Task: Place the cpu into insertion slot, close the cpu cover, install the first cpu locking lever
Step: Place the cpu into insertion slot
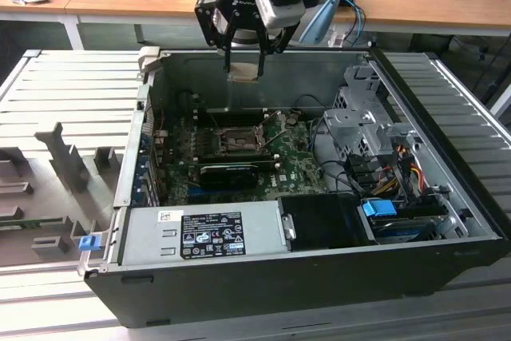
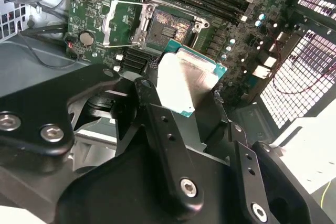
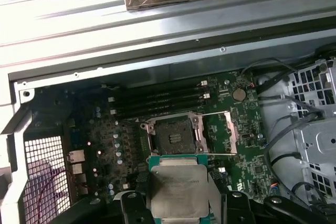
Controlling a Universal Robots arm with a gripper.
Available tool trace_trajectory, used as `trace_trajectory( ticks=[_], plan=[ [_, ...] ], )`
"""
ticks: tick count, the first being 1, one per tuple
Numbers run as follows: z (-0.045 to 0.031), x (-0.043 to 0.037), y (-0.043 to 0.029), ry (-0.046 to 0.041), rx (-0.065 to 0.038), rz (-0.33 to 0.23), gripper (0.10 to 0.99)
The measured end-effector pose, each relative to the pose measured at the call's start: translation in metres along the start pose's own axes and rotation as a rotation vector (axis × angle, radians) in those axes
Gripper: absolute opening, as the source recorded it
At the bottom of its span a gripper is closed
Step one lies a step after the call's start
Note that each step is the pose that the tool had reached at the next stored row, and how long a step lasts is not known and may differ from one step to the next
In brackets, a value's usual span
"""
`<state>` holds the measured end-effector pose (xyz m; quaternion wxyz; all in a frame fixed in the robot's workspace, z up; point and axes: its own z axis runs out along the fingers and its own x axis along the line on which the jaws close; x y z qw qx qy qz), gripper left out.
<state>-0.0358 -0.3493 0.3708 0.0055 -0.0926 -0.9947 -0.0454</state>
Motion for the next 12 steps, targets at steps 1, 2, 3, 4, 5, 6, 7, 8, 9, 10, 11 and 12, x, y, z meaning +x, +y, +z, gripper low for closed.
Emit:
trace_trajectory(
  ticks=[1,2,3,4,5,6,7,8,9,10,11,12],
  plan=[
    [0.0,0.0,0.0,-0.0009,0.0,0.01,0.529],
    [0.0,0.0,0.0,-0.0015,0.0,0.017,0.529],
    [0.0,0.0,0.0,-0.0021,0.0,0.023,0.529],
    [0.0001,0.0,0.0,-0.0033,-0.001,0.037,0.529],
    [0.0001,0.0,0.0,-0.0044,-0.001,0.049,0.529],
    [0.0002,0.0,0.0,-0.0051,-0.001,0.058,0.529],
    [0.0002,0.0,0.0,-0.006,-0.001,0.067,0.529],
    [0.0003,0.0,-0.0001,-0.0069,-0.001,0.077,0.529],
    [0.0003,0.0,-0.0001,-0.0079,-0.002,0.088,0.529],
    [0.0004,0.0,0.0,-0.0094,-0.002,0.105,0.529],
    [0.0005,0.0,-0.0001,-0.0104,-0.002,0.116,0.529],
    [0.0007,0.0,-0.0001,-0.0111,-0.002,0.124,0.529]
  ],
)
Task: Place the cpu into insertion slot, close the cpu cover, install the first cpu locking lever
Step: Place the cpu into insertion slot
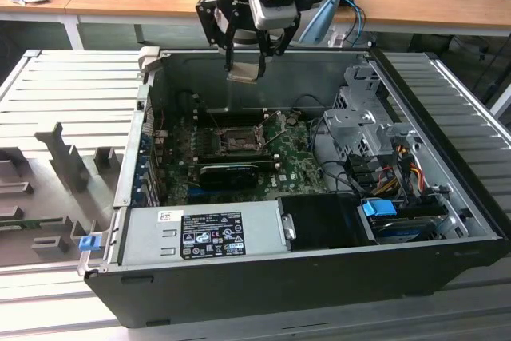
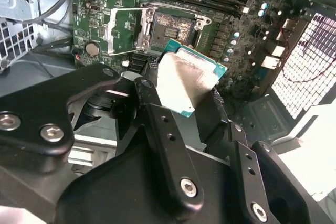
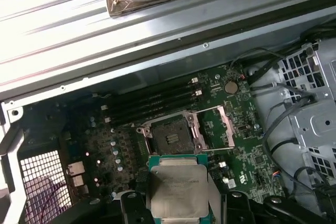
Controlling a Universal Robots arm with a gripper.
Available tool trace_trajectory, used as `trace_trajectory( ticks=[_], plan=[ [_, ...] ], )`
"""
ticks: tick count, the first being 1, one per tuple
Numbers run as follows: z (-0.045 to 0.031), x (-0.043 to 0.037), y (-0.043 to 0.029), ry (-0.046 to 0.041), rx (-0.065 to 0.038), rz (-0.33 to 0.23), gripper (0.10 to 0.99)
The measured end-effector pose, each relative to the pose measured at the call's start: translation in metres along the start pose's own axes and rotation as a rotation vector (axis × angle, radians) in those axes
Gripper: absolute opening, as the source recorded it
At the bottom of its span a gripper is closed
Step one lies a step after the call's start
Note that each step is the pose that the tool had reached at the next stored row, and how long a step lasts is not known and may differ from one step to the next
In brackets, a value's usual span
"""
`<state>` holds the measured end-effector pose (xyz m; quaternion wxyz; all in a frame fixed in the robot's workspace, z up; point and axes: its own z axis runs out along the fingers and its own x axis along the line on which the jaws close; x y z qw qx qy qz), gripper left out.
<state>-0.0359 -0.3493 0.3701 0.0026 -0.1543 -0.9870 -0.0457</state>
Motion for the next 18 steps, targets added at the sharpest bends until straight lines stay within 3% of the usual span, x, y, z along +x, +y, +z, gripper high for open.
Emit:
trace_trajectory(
  ticks=[18],
  plan=[
    [0.0027,-0.0001,-0.0002,-0.01,-0.002,0.112,0.529]
  ],
)
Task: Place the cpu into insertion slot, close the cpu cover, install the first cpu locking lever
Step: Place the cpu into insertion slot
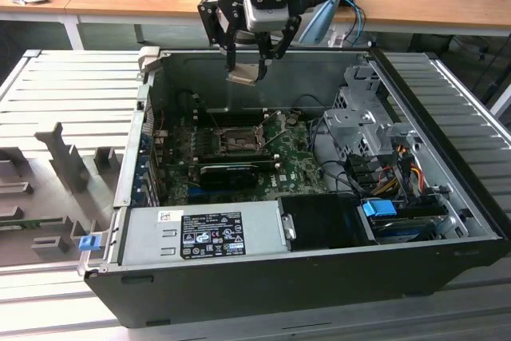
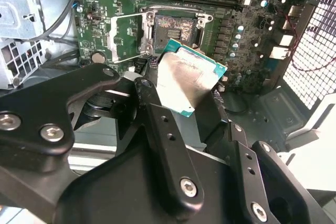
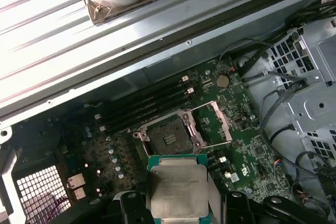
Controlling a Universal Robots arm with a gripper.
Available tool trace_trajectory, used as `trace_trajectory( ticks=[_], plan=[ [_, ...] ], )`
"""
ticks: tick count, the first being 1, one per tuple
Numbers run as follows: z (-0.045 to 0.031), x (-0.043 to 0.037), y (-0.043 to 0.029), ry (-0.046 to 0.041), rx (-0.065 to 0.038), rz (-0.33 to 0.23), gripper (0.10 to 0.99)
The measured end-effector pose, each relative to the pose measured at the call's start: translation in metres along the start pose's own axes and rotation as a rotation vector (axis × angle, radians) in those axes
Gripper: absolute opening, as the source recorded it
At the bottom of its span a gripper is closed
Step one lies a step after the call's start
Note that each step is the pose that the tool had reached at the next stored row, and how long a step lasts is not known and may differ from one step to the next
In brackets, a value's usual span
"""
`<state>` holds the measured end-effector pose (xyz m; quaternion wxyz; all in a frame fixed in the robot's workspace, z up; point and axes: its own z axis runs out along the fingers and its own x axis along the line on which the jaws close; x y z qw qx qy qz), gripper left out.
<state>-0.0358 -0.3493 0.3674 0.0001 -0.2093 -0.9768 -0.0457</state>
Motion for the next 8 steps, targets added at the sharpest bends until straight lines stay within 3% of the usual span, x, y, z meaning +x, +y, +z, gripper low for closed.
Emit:
trace_trajectory(
  ticks=[8],
  plan=[
    [0.001,0.0,-0.0001,-0.0047,-0.001,0.053,0.529]
  ],
)
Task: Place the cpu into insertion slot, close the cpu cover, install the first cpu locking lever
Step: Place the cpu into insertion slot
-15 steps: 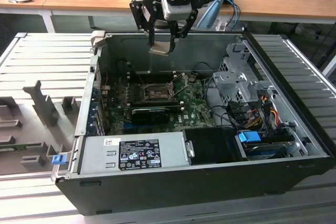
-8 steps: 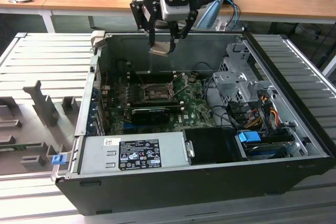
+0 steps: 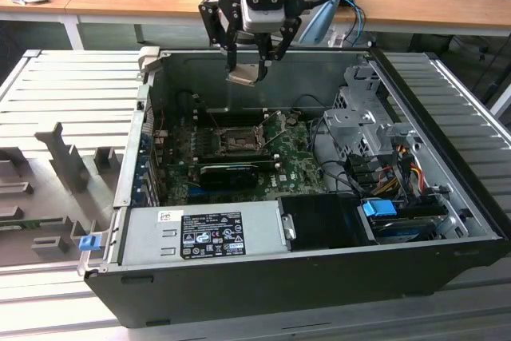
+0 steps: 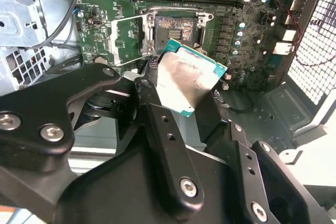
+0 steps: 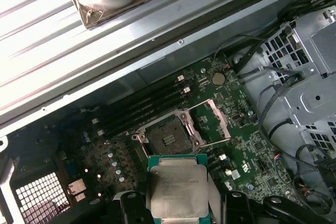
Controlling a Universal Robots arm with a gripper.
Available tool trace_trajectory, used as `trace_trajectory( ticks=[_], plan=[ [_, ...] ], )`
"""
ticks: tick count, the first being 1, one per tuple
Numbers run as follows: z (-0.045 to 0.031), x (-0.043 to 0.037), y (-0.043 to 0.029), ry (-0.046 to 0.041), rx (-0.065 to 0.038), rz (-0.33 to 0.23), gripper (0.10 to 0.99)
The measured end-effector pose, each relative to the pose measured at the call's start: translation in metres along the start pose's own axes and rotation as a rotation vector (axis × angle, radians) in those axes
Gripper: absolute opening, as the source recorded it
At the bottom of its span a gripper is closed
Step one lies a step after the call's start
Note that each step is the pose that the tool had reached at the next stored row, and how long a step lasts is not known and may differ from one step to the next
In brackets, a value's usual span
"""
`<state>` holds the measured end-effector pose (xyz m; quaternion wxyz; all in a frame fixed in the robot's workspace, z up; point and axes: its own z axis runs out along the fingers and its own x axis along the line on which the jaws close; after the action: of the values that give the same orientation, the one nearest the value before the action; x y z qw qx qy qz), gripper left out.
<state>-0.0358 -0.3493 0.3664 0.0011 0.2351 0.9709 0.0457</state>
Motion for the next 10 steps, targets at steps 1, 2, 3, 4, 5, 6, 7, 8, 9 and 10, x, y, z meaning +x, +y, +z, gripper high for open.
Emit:
trace_trajectory(
  ticks=[1,2,3,4,5,6,7,8,9,10],
  plan=[
    [0.0002,0.0,0.0,-0.0008,0.0,0.008,0.529],
    [0.0003,0.0,0.0,-0.0015,0.0,0.016,0.529],
    [0.0004,0.0,-0.0001,-0.0021,0.0,0.024,0.529],
    [0.0006,0.0,-0.0001,-0.0028,-0.001,0.031,0.529],
    [0.0007,0.0,-0.0001,-0.0031,-0.001,0.034,0.529],
    [0.0008,0.0,-0.0001,-0.0038,-0.001,0.042,0.529],
    [0.0009,0.0,-0.0001,-0.0043,-0.001,0.047,0.529],
    [0.001,0.0,-0.0001,-0.0046,-0.001,0.051,0.529],
    [0.0011,0.0,-0.0001,-0.005,-0.001,0.055,0.529],
    [0.0012,0.0,-0.0001,-0.0053,-0.001,0.059,0.529]
  ],
)
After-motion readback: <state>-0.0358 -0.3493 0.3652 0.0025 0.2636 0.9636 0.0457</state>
